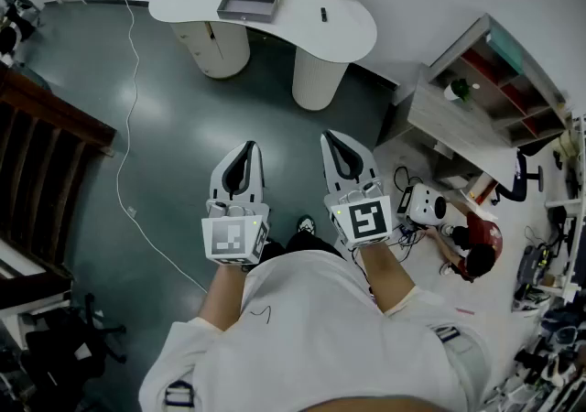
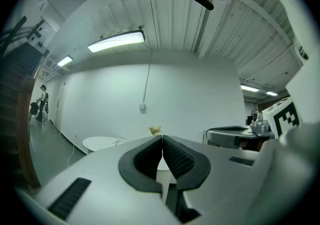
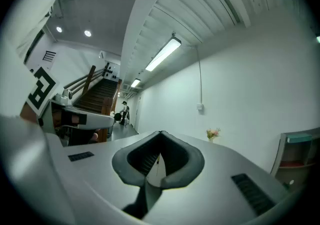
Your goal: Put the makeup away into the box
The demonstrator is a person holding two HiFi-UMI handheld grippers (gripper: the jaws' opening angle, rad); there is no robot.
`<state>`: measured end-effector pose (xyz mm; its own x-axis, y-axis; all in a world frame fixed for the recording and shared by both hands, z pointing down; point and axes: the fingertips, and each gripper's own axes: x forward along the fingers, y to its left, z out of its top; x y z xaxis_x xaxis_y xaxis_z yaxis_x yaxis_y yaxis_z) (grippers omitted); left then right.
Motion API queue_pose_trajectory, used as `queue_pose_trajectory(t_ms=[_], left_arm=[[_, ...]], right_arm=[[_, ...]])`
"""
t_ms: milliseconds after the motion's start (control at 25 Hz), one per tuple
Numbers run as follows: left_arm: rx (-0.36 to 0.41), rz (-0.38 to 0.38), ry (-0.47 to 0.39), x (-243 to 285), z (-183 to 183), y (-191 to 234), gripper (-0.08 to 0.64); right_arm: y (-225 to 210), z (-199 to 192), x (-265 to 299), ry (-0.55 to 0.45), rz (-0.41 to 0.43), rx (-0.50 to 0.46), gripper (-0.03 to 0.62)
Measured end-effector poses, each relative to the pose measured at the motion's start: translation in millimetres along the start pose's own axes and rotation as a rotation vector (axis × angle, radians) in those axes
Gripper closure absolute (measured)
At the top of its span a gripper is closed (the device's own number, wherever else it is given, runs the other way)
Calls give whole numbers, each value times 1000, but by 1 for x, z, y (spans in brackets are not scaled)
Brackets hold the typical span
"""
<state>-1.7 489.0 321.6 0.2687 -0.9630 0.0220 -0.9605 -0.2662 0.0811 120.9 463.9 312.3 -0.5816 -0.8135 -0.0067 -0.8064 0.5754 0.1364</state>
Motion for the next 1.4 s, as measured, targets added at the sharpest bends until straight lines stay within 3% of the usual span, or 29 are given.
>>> queue_pose_trajectory(t_ms=[280,480,1000,1400], left_arm=[[21,2,34,-4,-2,-15,540],[27,5,57,6,-11,-24,540],[28,19,126,41,-37,-62,540],[4,-10,178,79,-65,-31,540]], right_arm=[[-2,-8,-15,81,34,27,595],[-12,-10,-17,1,56,32,594],[-70,-39,-21,9,76,53,592],[-82,-71,16,90,52,71,540]])
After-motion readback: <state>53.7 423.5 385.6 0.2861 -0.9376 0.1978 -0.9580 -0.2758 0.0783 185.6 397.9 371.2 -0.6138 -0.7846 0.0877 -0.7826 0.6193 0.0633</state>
